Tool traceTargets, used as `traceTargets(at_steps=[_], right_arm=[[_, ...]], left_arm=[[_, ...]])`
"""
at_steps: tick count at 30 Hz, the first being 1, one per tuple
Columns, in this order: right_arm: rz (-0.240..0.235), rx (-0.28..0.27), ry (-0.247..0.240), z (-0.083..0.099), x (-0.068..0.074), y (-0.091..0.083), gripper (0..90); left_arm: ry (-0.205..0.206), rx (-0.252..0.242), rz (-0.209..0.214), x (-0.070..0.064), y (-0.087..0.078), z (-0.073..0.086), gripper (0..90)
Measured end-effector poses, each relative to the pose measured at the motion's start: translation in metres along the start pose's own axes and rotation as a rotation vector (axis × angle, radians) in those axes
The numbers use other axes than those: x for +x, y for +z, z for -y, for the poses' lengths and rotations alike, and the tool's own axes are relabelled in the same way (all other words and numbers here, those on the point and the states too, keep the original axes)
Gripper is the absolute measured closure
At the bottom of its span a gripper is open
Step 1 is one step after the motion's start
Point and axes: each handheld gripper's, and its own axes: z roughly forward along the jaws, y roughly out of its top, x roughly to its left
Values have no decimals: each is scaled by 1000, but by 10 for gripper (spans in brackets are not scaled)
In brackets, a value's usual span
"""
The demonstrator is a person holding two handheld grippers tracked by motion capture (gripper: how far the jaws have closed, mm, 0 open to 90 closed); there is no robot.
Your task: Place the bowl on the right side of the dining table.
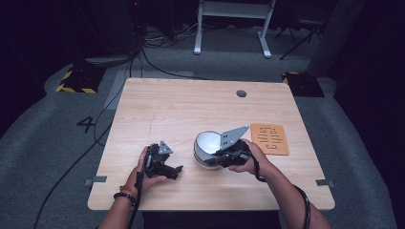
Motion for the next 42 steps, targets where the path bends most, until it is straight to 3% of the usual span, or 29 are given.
traceTargets(at_steps=[8, 17, 29, 32, 42], right_arm=[[-2, -54, 27, 0, 0, -8, 825], [37, -89, 27, -1, 0, -23, 824], [109, -120, 27, 1, -2, -50, 824], [137, -143, 37, 4, -5, -63, 824], [228, -146, 84, 22, -15, -91, 824]], left_arm=[[0, 0, 0, 0, 0, 0, 1], [0, 0, 0, 0, 0, 0, 1], [-2, 4, 0, 0, 0, 0, 1], [1, 3, 2, 0, 0, 0, 1], [0, 0, 0, 0, 0, 0, 1]])
